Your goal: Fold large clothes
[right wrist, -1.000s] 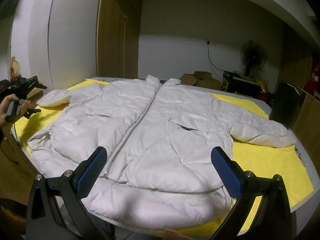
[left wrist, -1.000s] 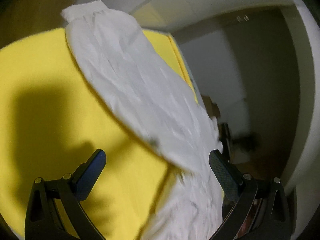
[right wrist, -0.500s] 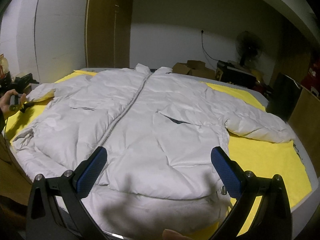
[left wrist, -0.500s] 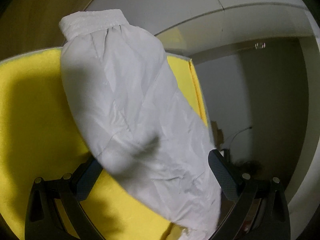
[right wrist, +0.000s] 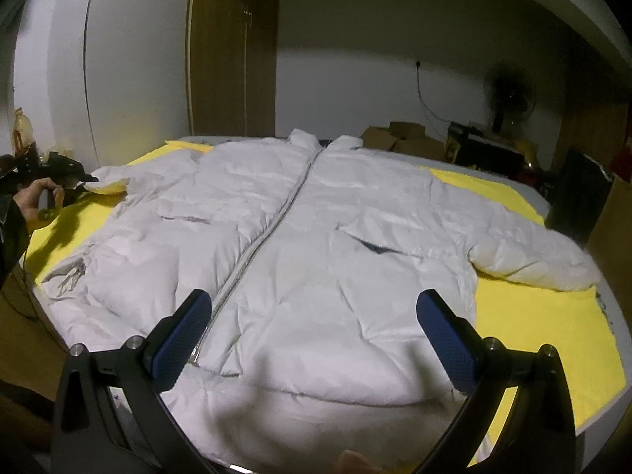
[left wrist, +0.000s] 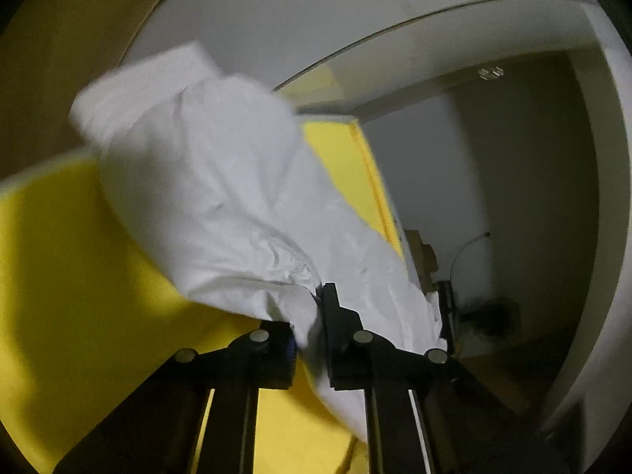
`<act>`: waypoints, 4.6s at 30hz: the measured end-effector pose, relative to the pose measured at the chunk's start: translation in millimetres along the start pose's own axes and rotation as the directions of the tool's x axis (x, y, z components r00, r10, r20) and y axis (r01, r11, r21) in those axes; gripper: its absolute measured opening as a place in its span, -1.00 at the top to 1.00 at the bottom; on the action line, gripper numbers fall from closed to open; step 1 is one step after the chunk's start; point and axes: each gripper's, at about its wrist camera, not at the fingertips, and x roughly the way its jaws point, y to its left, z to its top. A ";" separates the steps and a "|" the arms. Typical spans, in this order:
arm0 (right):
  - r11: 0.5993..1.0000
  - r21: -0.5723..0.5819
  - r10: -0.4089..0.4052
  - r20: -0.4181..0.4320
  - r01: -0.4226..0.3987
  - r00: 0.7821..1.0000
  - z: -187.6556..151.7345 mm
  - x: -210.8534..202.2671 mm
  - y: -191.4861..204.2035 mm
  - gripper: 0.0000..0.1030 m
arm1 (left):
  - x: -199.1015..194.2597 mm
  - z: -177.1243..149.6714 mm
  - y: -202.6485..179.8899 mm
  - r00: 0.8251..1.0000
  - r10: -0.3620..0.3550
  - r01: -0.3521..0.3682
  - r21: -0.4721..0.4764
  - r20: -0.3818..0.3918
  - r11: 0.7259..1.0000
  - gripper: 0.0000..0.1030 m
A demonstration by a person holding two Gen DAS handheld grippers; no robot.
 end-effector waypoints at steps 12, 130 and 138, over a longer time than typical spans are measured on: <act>0.987 -0.086 0.127 -0.085 -0.135 0.988 57.6 37.3 34.0 -1.00 | -24.6 9.7 -70.1 0.993 0.041 -0.074 0.320 0.109 0.945 0.91; 0.879 0.443 -0.003 -0.363 0.175 0.932 123.0 277.1 -32.9 -0.48 | -152.3 -225.6 -57.8 0.992 -0.124 0.116 0.326 0.003 0.938 -0.99; 0.719 0.695 0.182 -0.192 0.002 0.964 88.2 199.3 -109.9 -0.58 | -124.0 -241.8 -143.2 0.987 -0.128 0.160 0.479 -0.099 0.863 -0.99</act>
